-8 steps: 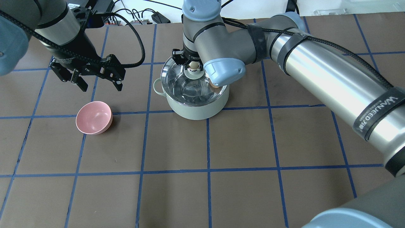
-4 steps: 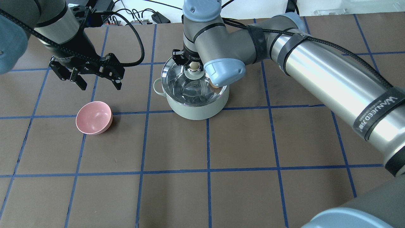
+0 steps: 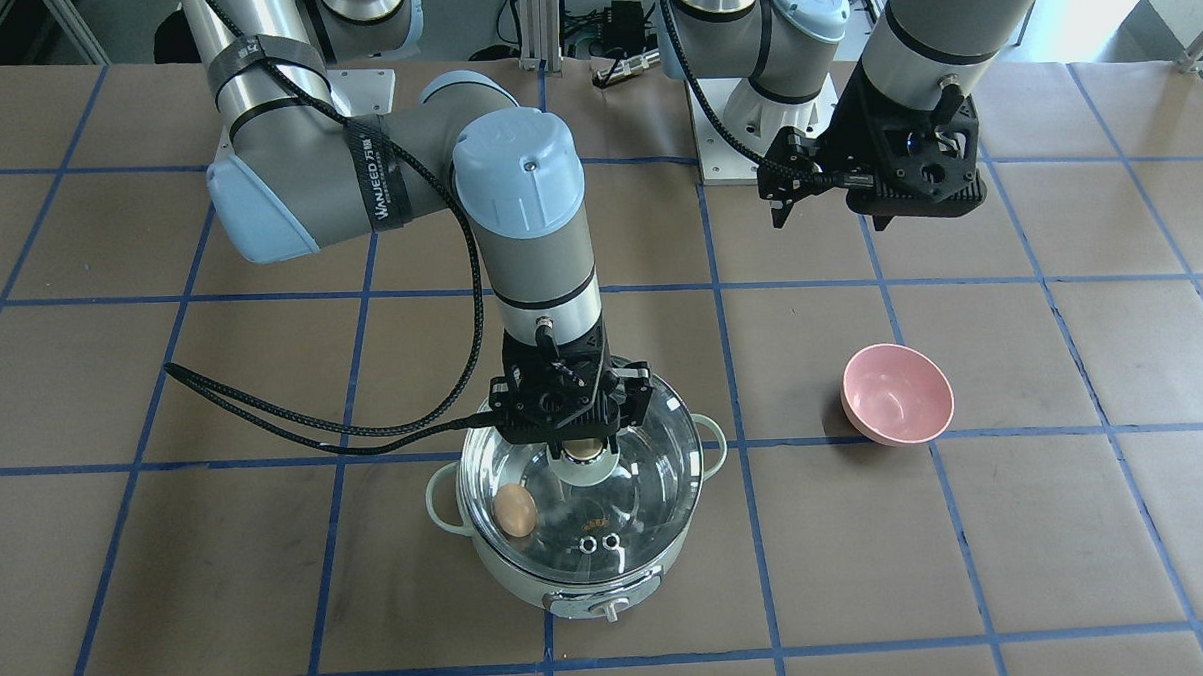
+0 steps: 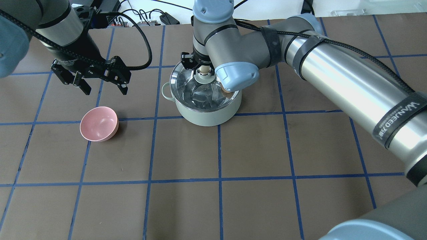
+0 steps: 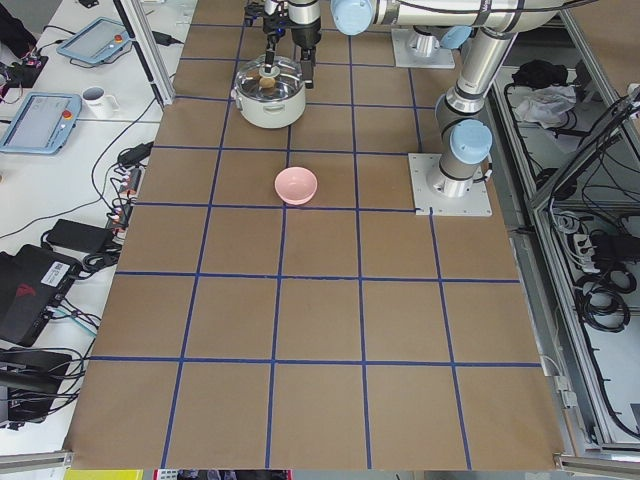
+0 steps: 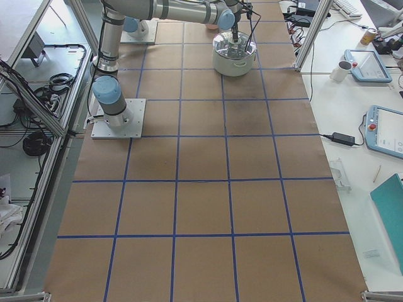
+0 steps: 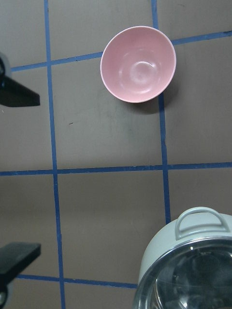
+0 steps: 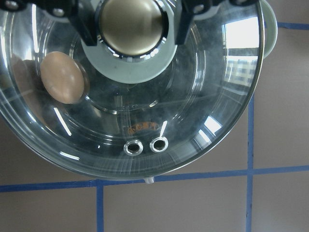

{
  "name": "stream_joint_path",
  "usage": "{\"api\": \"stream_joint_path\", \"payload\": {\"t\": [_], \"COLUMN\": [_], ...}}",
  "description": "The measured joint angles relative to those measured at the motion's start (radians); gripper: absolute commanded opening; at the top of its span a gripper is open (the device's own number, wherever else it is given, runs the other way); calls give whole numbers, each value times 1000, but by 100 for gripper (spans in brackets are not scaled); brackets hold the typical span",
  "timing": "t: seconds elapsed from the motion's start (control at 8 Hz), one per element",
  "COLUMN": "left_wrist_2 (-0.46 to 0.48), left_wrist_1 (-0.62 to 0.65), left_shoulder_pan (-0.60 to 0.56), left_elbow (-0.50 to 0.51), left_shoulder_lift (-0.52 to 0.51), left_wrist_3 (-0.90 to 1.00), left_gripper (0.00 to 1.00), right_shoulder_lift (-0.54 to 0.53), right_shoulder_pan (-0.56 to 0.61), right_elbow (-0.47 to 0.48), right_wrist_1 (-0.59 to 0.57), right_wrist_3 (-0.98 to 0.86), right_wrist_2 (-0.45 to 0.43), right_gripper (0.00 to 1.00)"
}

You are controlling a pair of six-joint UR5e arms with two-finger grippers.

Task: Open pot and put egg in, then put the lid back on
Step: 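Lower the glass lid onto the pot with the right gripper, then open the right gripper and lift it away from the lid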

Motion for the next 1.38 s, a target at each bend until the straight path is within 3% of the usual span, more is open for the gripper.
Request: {"api": "stream_joint_path", "payload": {"t": [0.25,0.62,1.12,1.38], "left_wrist_2": [0,0,0,0], "left_wrist_1": [-1,-1,-1,-1], "left_shoulder_pan": [0,0,0,0], "left_elbow": [0,0,0,0], "left_shoulder_lift": [0,0,0,0], "left_wrist_3": [1,2,2,2], "left_gripper": [100,100,100,100], "right_shoulder_lift": [-2,-71,-330,-462], "right_shoulder_pan": [-5,-86,-347,-413], "right_elbow": [-1,-2,-3,-3], "right_wrist_1": [0,58,448,636], "right_wrist_3": [-10,-145,-517,-606], "right_wrist_2": [1,7,52,40], "right_gripper": [100,100,100,100]}}
